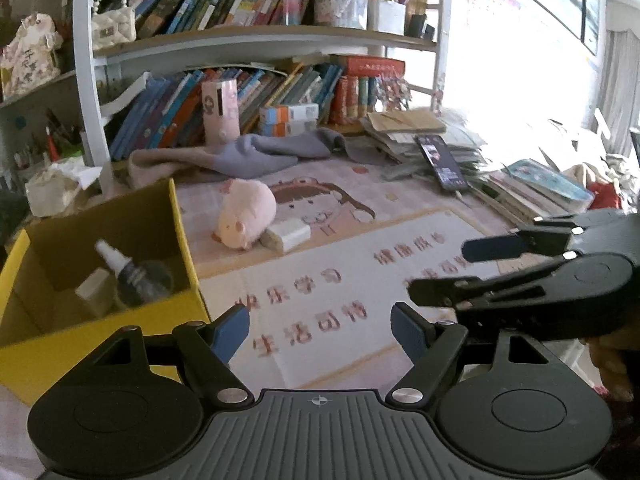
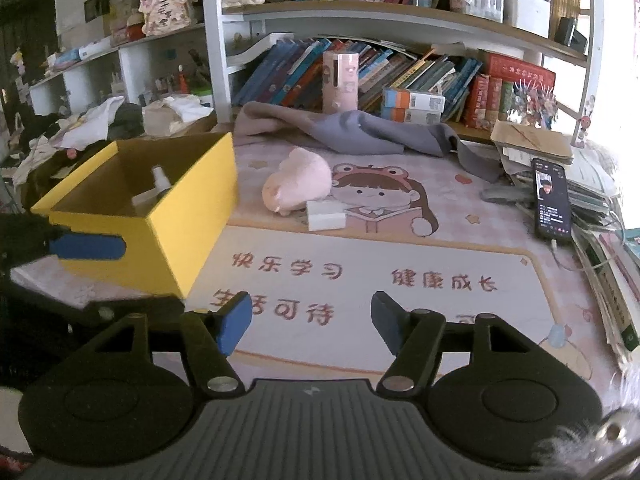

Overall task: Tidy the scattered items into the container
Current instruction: 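Withdraw both tools from the box back toward the pink plush pig, then grasp the pink plush pig with left tool while right tool grasps the white foam block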

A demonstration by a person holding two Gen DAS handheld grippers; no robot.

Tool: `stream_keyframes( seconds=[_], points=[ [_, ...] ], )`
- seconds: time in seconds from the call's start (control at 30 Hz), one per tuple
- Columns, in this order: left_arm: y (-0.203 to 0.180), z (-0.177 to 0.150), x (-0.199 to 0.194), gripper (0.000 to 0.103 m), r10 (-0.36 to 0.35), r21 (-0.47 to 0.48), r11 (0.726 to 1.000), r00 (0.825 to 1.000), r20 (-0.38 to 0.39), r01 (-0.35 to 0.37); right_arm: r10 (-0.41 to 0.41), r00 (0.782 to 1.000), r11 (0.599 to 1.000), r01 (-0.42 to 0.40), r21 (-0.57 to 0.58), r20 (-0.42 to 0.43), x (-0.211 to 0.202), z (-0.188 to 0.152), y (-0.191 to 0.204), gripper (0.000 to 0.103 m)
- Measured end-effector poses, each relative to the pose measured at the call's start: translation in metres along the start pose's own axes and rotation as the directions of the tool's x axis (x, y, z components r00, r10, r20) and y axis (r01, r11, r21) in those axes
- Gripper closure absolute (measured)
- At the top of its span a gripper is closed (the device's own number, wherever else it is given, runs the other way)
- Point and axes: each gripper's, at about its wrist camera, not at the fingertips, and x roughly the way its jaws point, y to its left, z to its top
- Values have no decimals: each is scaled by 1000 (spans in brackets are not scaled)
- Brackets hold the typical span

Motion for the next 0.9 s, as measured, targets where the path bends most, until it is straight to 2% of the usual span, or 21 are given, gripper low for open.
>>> stream_keyframes(
  seconds=[0.23, 0.43, 0.67, 0.77, 0.9],
  points=[
    [-9, 32, 35, 23, 23, -41, 999, 999, 31, -22, 7, 1000, 999, -7, -48, 11, 19, 24, -37, 35],
    [-20, 53, 67, 23, 55, -74, 996, 998, 27, -53, 36, 999, 997, -37, -73, -7, 43, 41, -72, 34],
    [-26, 72, 97, 23, 123, -106, 987, 992, -16, -124, 110, 992, 990, -115, -79, -61, 75, 50, -101, 32],
    [-23, 75, 111, 23, 180, -118, 976, 983, -49, -184, 154, 985, 984, -160, -80, -83, 88, 52, -109, 30],
    [-14, 83, 126, 23, 215, -135, 964, 971, -101, -228, 202, 975, 974, -210, -86, -87, 106, 59, -116, 25]
  ],
)
